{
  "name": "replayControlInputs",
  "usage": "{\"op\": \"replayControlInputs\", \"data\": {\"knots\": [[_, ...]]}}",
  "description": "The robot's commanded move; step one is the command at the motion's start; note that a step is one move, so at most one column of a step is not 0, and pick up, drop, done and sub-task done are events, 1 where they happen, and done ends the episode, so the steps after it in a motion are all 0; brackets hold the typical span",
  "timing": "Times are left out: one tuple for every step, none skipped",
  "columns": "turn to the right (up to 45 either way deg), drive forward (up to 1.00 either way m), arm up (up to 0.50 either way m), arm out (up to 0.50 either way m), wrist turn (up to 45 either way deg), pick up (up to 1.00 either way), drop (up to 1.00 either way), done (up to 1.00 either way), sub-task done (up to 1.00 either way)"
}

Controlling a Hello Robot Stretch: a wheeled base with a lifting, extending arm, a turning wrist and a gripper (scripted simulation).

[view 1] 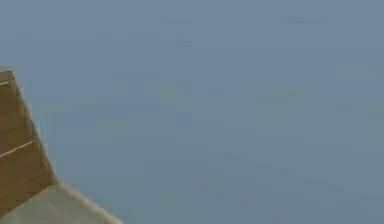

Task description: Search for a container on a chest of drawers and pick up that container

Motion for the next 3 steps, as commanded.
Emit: {"op": "replayControlInputs", "data": {"knots": [[-45.0,0.0,0.0,0.0,0.0,0.0,0.0,0.0,0.0],[-15.0,0.0,0.0,0.0,0.0,0.0,0.0,0.0,0.0],[0.0,1.0,0.0,0.0,0.0,0.0,0.0,0.0,0.0]]}}
